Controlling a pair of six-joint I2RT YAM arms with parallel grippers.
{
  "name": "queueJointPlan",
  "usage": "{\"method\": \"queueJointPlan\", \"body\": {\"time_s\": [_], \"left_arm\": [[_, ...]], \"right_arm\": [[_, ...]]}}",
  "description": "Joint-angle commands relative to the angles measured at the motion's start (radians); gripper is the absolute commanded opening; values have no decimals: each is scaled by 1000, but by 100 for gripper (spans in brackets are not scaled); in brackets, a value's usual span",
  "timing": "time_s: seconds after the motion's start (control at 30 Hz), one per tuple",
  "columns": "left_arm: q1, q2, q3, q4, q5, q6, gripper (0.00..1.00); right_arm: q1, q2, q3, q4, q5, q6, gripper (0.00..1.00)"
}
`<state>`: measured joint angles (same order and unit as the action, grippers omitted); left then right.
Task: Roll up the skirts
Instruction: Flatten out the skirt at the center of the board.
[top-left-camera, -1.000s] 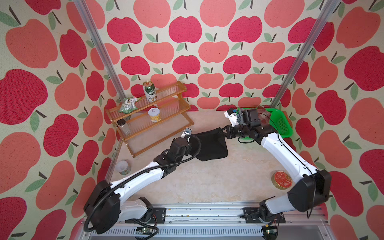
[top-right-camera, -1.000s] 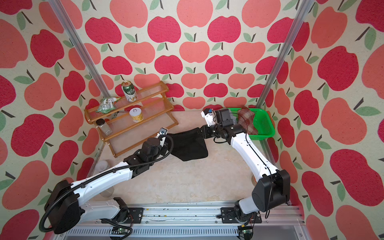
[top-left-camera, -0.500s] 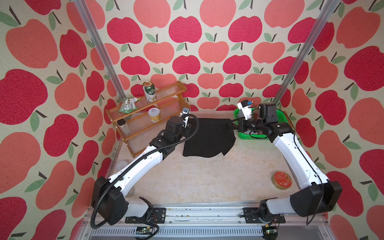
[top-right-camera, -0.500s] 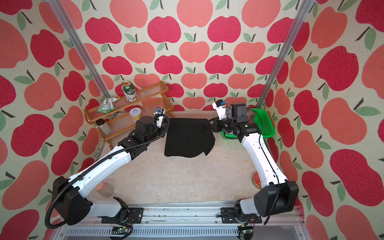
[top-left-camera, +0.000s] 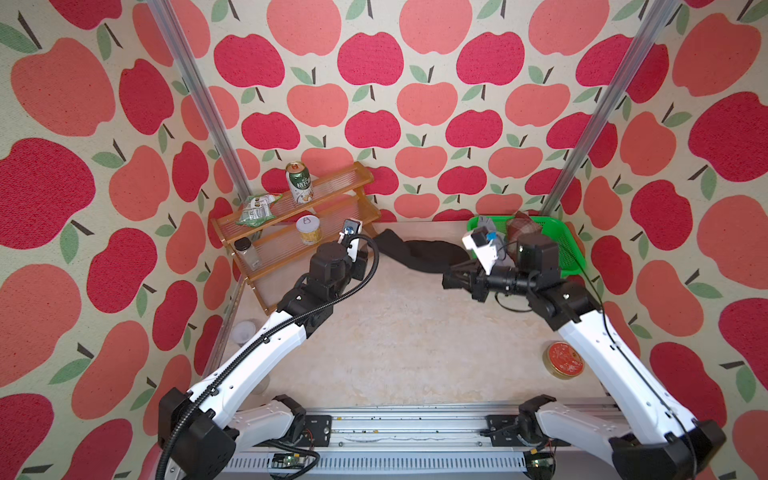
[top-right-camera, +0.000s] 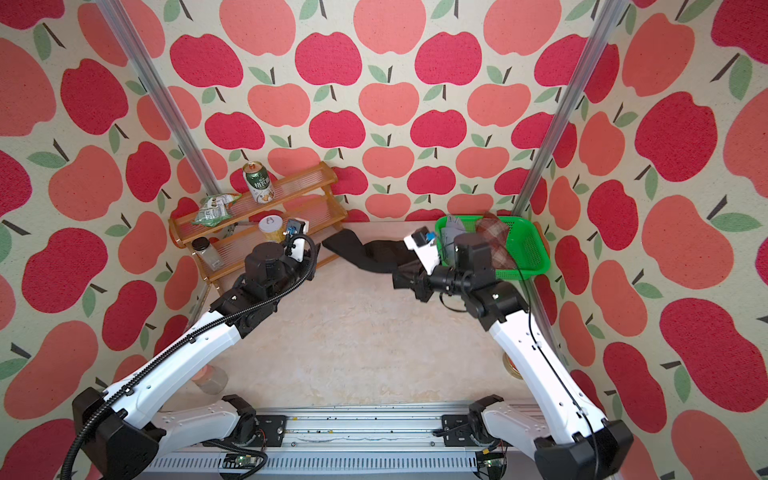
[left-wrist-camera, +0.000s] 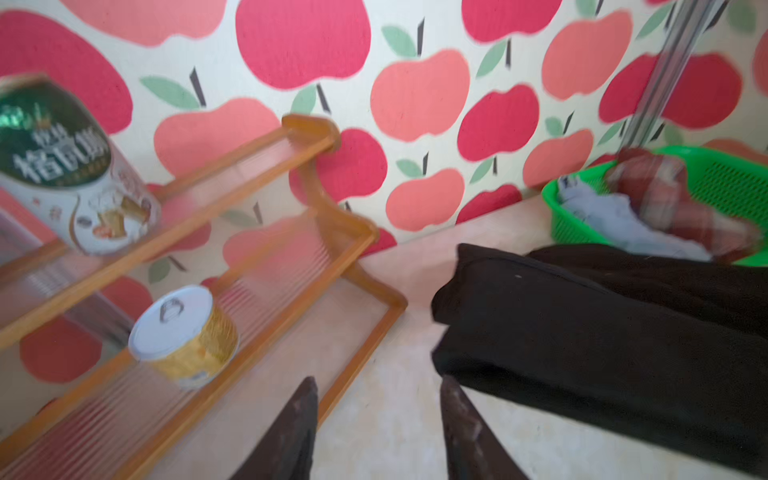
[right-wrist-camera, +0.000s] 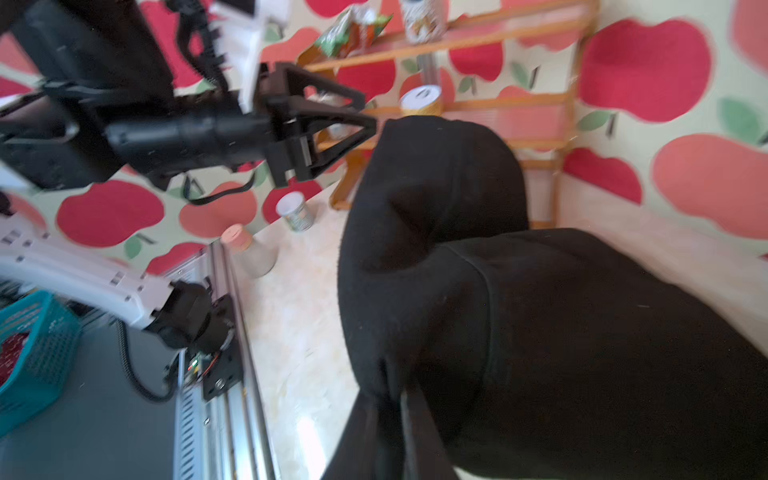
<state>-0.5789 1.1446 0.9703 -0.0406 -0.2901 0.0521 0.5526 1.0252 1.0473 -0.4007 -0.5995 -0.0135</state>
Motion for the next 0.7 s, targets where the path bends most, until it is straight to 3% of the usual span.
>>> {"method": "queueJointPlan", "body": {"time_s": [0.0,0.07,0.13,0.2,0.3,0.43,0.5,0.57,0.67], "left_arm": [[-1,-46,-177,21,-183,-154,61],[21,-108,-252,47,-184,-211,61],[35,-134,-278,62,-156,-241,62],[37,-126,-263,53,-149,-242,62],[50,-83,-231,45,-113,-237,62],[109,44,-174,4,113,-288,62],[132,128,-132,-50,233,-316,56],[154,214,-106,-89,358,-345,45],[164,313,-98,-130,468,-372,44]], "right_arm": [[201,-90,-221,194,211,-81,41],[310,-81,-263,235,289,-38,49],[331,-56,-286,267,318,55,71],[337,-40,-314,307,292,110,78],[343,-21,-333,331,303,130,79],[318,38,-285,275,451,164,78],[263,101,-233,225,454,204,75],[178,197,-159,169,443,276,73],[30,370,-22,78,366,402,73]]}}
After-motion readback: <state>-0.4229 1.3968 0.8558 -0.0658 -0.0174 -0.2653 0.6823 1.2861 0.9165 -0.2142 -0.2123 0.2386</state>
